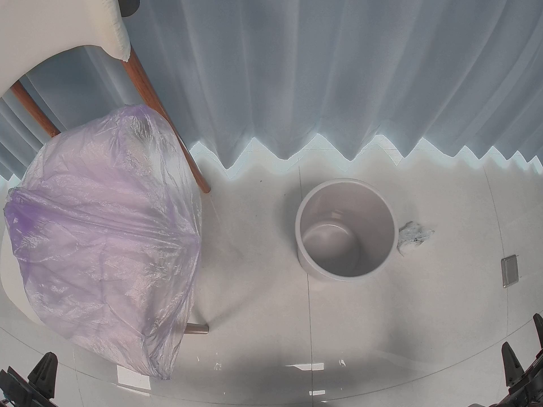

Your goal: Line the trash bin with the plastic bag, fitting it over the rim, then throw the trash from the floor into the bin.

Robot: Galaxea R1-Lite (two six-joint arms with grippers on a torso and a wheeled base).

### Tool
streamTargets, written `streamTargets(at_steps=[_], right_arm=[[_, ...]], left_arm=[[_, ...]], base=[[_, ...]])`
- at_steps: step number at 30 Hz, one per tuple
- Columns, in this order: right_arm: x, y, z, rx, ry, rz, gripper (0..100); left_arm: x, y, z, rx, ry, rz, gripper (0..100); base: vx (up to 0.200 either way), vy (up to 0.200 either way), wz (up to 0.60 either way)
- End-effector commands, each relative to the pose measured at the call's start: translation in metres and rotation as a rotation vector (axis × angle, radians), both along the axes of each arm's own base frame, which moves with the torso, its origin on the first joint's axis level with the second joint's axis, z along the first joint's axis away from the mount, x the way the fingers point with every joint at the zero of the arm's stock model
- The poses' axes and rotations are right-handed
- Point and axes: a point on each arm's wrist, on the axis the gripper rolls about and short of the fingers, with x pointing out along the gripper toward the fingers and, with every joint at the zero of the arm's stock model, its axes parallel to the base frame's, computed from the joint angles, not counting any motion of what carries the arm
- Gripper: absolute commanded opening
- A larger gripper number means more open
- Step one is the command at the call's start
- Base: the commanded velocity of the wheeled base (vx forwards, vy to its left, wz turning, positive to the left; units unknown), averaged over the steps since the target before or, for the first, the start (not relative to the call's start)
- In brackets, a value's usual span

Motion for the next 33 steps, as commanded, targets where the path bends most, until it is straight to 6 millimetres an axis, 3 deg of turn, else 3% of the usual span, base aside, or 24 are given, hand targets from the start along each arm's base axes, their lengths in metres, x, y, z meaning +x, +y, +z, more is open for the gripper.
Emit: streamTargets(at_steps=[1,5,9,12,14,15,16,17,18,20,22,27,33], right_arm=[[0.0,0.0,-0.005,-0.001,0.001,0.003,100],[0.0,0.0,-0.005,0.0,0.001,0.003,100],[0.0,0.0,-0.005,0.0,0.001,0.003,100],[0.0,0.0,-0.005,0.0,0.001,0.003,100],[0.0,0.0,-0.005,0.0,0.001,0.003,100],[0.0,0.0,-0.005,0.0,0.001,0.003,100],[0.0,0.0,-0.005,0.0,0.001,0.003,100],[0.0,0.0,-0.005,0.0,0.001,0.003,100],[0.0,0.0,-0.005,0.0,0.001,0.003,100],[0.0,0.0,-0.005,0.0,0.001,0.003,100],[0.0,0.0,-0.005,0.0,0.001,0.003,100],[0.0,0.0,-0.005,0.0,0.001,0.003,100],[0.0,0.0,-0.005,0.0,0.001,0.003,100]], left_arm=[[-0.001,0.0,-0.005,0.001,-0.015,0.003,0],[-0.002,-0.001,0.016,0.043,-0.224,-0.029,0],[-0.006,-0.003,0.026,0.075,-0.261,-0.129,0],[-0.005,-0.004,0.048,0.078,-0.244,-0.168,0],[0.003,-0.005,0.073,0.074,-0.21,-0.202,0],[0.004,-0.005,0.075,0.074,-0.208,-0.205,0],[0.009,-0.005,0.093,0.071,-0.203,-0.242,0],[0.01,-0.005,0.096,0.069,-0.202,-0.247,0],[0.023,-0.007,0.122,0.058,-0.178,-0.337,0],[0.03,-0.008,0.134,0.054,-0.169,-0.388,0],[0.048,-0.011,0.158,0.047,-0.15,-0.505,0],[0.079,-0.021,0.184,0.033,-0.109,-0.713,0],[0.098,-0.043,0.189,0.013,-0.044,-0.948,0]], base=[[0.0,0.0,0.0],[0.0,0.0,0.0],[0.0,0.0,0.0],[0.0,0.0,0.0],[0.0,0.0,0.0],[0.0,0.0,0.0],[0.0,0.0,0.0],[0.0,0.0,0.0],[0.0,0.0,0.0],[0.0,0.0,0.0],[0.0,0.0,0.0],[0.0,0.0,0.0],[0.0,0.0,0.0]])
